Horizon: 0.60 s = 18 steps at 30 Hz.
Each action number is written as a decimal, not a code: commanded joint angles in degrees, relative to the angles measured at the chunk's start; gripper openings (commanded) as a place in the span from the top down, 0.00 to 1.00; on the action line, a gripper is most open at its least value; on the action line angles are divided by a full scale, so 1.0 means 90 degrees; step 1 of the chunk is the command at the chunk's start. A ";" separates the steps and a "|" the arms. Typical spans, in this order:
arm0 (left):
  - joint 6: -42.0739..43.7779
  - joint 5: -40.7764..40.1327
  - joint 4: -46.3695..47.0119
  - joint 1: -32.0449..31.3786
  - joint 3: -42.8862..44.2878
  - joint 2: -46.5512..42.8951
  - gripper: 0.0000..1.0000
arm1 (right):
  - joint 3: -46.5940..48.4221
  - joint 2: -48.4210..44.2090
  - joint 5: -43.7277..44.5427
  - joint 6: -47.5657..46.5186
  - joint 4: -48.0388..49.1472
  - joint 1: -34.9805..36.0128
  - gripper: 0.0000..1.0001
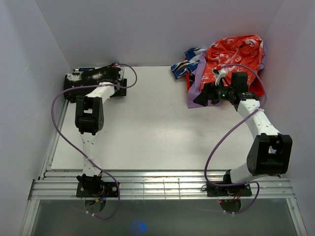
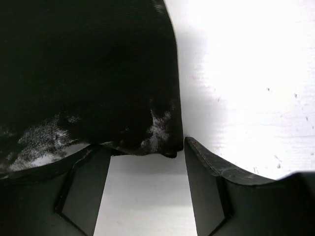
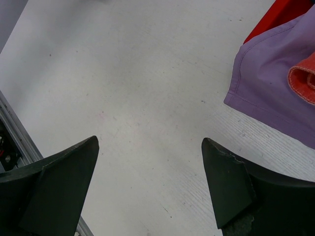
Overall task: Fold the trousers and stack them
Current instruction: Neatly place the folded trousers to the corner
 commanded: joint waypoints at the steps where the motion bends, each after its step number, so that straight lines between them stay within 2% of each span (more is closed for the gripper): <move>1: 0.0992 0.0285 -0.0025 0.0148 0.0252 0.0426 0.29 | 0.0002 -0.0181 -0.0080 0.0002 0.0186 -0.0044 0.10; 5: 0.1462 0.0509 -0.0288 0.0167 0.0351 0.0466 0.28 | -0.0008 -0.0239 -0.0060 0.0002 0.0176 -0.0034 0.10; 11: 0.1386 0.0656 -0.0532 0.0343 -0.0946 -0.0909 0.26 | -0.0086 -0.0327 -0.0099 0.0012 0.0225 -0.0044 0.10; 13: 0.1336 0.0890 -0.0727 0.0625 -0.1396 -0.1398 0.26 | -0.0105 -0.0337 -0.0148 0.0080 0.0284 -0.0044 0.10; 18: 0.1618 0.1155 -0.0797 0.1484 -0.1953 -0.1712 0.26 | -0.0086 -0.0347 -0.0177 0.0090 0.0284 -0.0044 0.10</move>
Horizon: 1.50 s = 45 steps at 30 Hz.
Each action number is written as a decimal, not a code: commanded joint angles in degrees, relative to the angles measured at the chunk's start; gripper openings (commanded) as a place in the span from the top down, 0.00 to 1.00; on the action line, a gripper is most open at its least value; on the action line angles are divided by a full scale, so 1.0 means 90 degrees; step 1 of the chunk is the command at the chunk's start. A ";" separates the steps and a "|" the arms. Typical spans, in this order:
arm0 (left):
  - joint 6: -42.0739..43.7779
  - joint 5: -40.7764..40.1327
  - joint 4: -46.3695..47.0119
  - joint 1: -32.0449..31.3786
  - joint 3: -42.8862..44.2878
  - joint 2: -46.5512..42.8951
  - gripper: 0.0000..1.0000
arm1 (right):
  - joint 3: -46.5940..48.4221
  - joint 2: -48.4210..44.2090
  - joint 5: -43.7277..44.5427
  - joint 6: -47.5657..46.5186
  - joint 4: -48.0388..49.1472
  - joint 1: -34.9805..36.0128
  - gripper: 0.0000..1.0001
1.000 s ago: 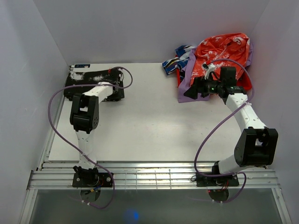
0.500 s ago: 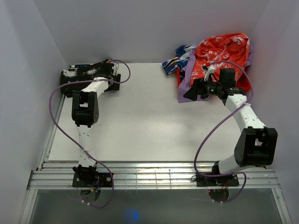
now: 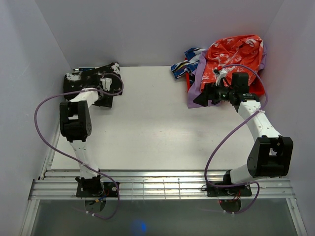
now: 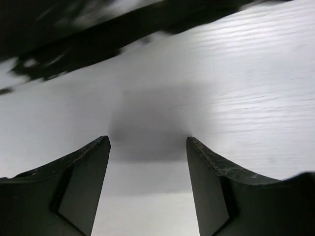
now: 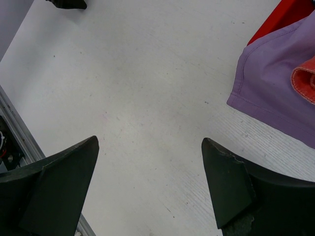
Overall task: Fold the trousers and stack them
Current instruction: Neatly place the folded trousers to the corner
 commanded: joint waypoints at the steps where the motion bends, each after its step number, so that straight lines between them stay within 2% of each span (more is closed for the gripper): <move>1: 0.0303 0.0137 -0.0294 0.0679 -0.0307 -0.0398 0.26 | -0.0011 -0.0199 -0.0136 0.0029 0.0245 -0.0034 0.10; 3: 0.0352 0.0449 -0.0274 0.0952 -0.0230 -0.0291 0.26 | -0.0020 -0.0218 -0.0117 0.0029 0.0245 -0.0044 0.10; 7: 0.0440 0.0459 -0.0186 0.1265 0.0296 0.0245 0.26 | -0.0040 -0.0267 -0.0068 0.0020 0.0235 -0.0034 0.10; 19: 0.0450 0.0996 -0.0352 0.1686 0.2923 0.1954 0.18 | -0.0011 -0.0228 -0.0039 -0.0049 0.0167 -0.0034 0.10; 25: 0.0450 0.1143 -0.0362 0.1705 0.3179 0.2122 0.17 | 0.0019 -0.0189 -0.0029 -0.0107 0.0147 -0.0034 0.10; 28: 0.0382 0.1231 -0.0381 0.1705 0.3208 0.2112 0.10 | 0.0077 -0.0131 0.0049 -0.0185 0.0089 -0.0044 0.10; 29: 0.0343 0.1289 -0.0488 0.1705 0.3315 0.2064 0.05 | 0.0232 -0.0082 0.0117 -0.0272 -0.0095 -0.0034 0.10; 32: 0.0401 0.1806 -0.0674 0.1696 0.3034 0.1577 0.02 | 0.0623 -0.0004 0.0906 -0.0964 -0.0613 -0.0063 0.10; 34: 0.0449 0.2195 -0.0655 0.1686 0.2380 0.0757 0.02 | 0.0907 -0.0032 0.1649 -0.1500 -0.1024 -0.0141 0.10; 37: -0.0016 0.2218 -0.0500 0.1686 0.1647 -0.0373 0.02 | 0.0781 -0.0460 0.1817 -0.1679 -0.1083 -0.0783 0.10; 42: -0.0692 0.2217 -0.0372 0.1705 0.0593 -0.2016 0.02 | 0.0420 -0.1125 0.2215 -0.1543 -0.1112 -0.1244 0.10; 44: -0.0596 0.2576 -0.0624 0.1696 0.0231 -0.2671 0.02 | 0.0069 -0.1544 0.2412 -0.1737 -0.1180 -0.1313 0.10; 45: -0.0334 0.3197 -0.0761 0.1696 0.0114 -0.2876 0.02 | -0.0049 -0.1682 0.2432 -0.1883 -0.1278 -0.1323 0.10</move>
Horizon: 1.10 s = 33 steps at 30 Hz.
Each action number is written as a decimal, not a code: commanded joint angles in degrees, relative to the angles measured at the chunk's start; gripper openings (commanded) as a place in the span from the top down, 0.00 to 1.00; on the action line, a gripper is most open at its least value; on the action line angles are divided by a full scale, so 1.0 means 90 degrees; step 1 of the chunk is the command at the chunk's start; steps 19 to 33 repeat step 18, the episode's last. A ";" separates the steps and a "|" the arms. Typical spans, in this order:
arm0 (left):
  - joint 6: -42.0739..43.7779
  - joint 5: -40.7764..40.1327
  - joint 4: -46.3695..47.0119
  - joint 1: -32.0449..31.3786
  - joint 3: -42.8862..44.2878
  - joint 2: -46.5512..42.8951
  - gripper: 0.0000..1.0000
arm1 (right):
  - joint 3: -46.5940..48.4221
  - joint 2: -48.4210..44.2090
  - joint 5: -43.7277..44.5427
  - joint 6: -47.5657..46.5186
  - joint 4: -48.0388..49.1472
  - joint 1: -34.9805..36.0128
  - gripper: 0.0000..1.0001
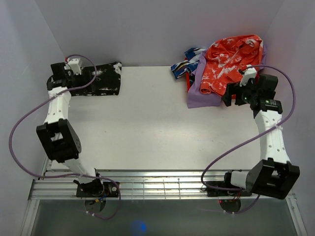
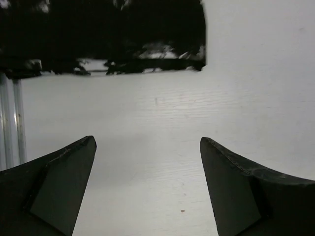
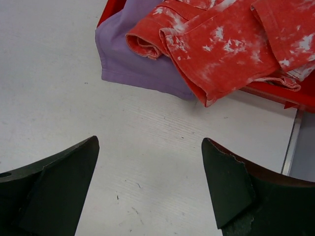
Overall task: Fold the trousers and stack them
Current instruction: Neatly place the folded trousers to the corner
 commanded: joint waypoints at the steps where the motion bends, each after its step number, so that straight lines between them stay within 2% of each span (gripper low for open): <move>1: 0.0037 0.1211 -0.0259 -0.0011 -0.0392 -0.1240 0.02 | -0.0575 -0.0713 0.0276 -0.0580 -0.0326 0.0006 0.10; 3: 0.0261 0.1553 -0.0552 -0.0118 -0.0870 -0.1837 0.02 | -0.0841 -0.1085 0.0003 -0.1096 -0.0814 -0.0004 0.10; 8: 0.0555 0.1019 -0.0807 -0.0528 -0.2371 -0.2930 0.02 | -0.1612 -0.1661 0.0051 -0.1323 -0.1342 -0.0014 0.10; 13: 0.0731 0.0501 -0.0768 -0.0832 -0.3254 -0.3888 0.02 | -0.1906 -0.1955 -0.0154 -0.1110 -0.1333 -0.0004 0.10; 18: 0.0858 0.0597 -0.0778 -0.0832 -0.3489 -0.4231 0.02 | -0.1907 -0.1877 -0.0427 -0.0933 -0.1362 -0.0004 0.10; 33: 0.0858 0.0597 -0.0778 -0.0832 -0.3489 -0.4231 0.02 | -0.1907 -0.1877 -0.0427 -0.0933 -0.1362 -0.0004 0.10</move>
